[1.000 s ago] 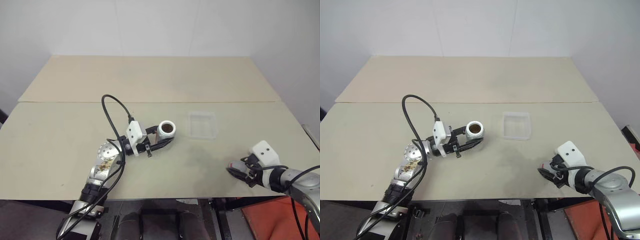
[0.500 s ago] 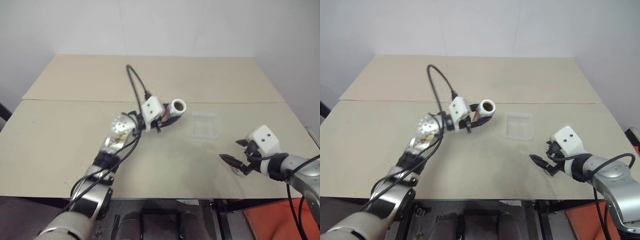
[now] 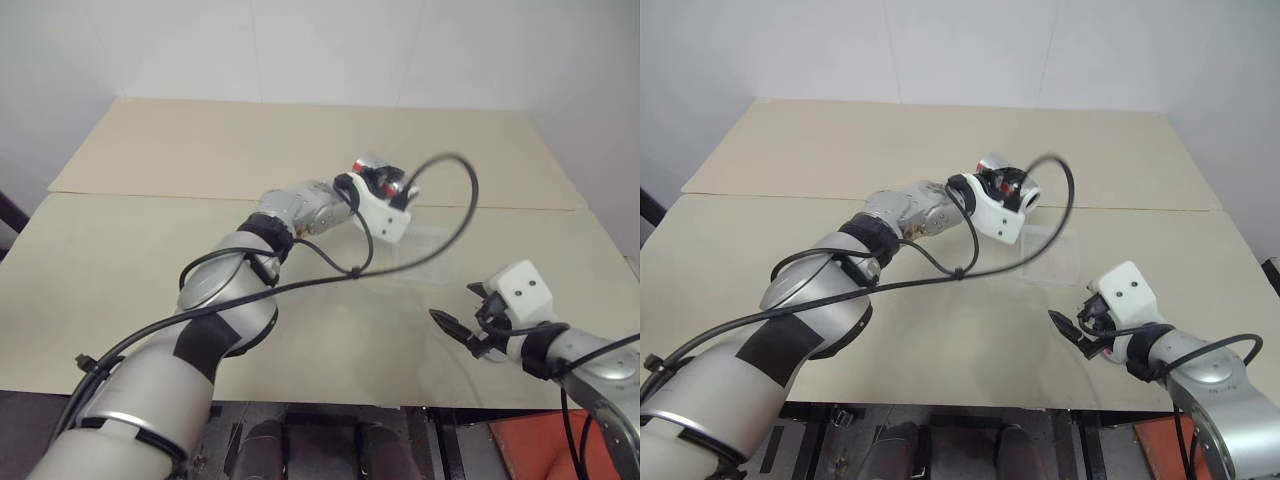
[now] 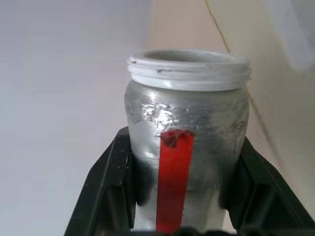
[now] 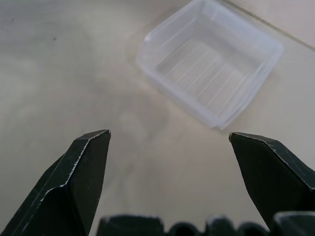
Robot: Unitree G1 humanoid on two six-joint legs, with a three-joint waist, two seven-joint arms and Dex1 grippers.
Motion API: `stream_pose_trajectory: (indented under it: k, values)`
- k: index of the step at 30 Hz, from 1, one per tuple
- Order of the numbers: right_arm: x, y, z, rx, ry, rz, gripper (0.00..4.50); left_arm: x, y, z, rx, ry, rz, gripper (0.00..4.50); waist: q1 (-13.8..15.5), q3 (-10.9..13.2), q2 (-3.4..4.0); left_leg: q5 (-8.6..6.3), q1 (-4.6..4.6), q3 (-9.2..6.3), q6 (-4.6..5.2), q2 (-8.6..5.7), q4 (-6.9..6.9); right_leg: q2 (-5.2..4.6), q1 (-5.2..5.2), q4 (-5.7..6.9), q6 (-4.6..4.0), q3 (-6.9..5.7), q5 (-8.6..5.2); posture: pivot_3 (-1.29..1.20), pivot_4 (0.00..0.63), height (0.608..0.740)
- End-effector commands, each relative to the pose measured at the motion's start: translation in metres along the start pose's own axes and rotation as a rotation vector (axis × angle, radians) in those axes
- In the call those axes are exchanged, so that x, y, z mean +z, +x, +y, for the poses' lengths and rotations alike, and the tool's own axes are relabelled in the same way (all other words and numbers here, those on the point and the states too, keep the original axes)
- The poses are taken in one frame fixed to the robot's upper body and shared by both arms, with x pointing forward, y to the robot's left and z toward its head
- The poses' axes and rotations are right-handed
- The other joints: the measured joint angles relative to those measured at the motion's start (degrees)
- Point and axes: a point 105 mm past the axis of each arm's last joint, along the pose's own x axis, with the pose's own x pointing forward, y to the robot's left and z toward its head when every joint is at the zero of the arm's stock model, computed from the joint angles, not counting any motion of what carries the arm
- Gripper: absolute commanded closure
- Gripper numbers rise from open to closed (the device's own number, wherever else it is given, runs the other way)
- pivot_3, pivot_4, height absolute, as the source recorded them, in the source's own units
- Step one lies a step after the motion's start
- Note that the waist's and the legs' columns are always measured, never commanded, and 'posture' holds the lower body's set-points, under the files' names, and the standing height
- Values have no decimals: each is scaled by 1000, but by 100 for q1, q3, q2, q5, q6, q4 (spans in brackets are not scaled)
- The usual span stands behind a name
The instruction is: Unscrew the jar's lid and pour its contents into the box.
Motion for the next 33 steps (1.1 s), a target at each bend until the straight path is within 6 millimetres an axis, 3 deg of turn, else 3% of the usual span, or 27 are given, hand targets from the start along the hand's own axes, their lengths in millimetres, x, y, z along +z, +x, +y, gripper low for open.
stream_pose_trajectory:
  k: [1, 8, 20, 21, 24, 29, 31, 33]
  values:
    - [15, -10, -5, -74, -5, -69, 29, 12, 7, 26, 90, 251, -60, 2571, 18, 0, 0, 0, -10, 0, 0, -1, 1, -1, -13, 5, -1, 0, 1, 0, 150, 740]
    - [12, -10, 2, -85, 10, -70, 29, 22, 10, 34, 142, 491, -114, 2571, 54, 0, 0, 1, -22, 3, -2, -6, 0, -6, -30, 11, -1, 3, 1, 0, 150, 740]
    - [15, -6, 2, -83, -1, -76, 29, 20, 13, 35, 153, 356, -54, 2571, 83, 0, 1, 1, -22, 6, -2, -8, 8, -9, -30, 19, -1, 3, 1, 0, 150, 740]
    - [14, -6, 2, -83, -4, -75, 29, 18, 13, 35, 148, 286, -36, 2571, 83, -1, 1, 1, -22, 6, -2, -8, 10, -9, -31, 21, -1, 3, 1, 0, 150, 740]
    - [13, -4, 2, -87, -12, -68, 29, 11, 14, 26, 94, -169, 22, 2571, 79, -2, 4, 2, -22, 7, -2, -8, 15, -10, -30, 28, -1, 3, 1, 0, 150, 740]
    - [18, -4, 0, -97, -21, -92, 29, 2, 11, 11, 89, -1264, -4, 2571, 54, -4, 7, 2, -20, 9, -2, -6, 37, -11, -30, 53, -2, 2, 1, 0, 150, 740]
    - [20, -4, -1, -94, -27, -100, 29, -1, 8, 6, 101, -1488, -41, 2571, 40, -4, 7, -1, -24, 5, 4, -5, 73, -11, -31, 84, 0, 1, -4, 0, 150, 740]
    - [21, -3, -1, -90, -35, -103, 29, -5, 4, 1, 105, -1555, -46, 2571, 13, -4, 7, -1, -23, 2, 5, -6, 88, -11, -25, 97, 1, 2, -4, 0, 150, 740]
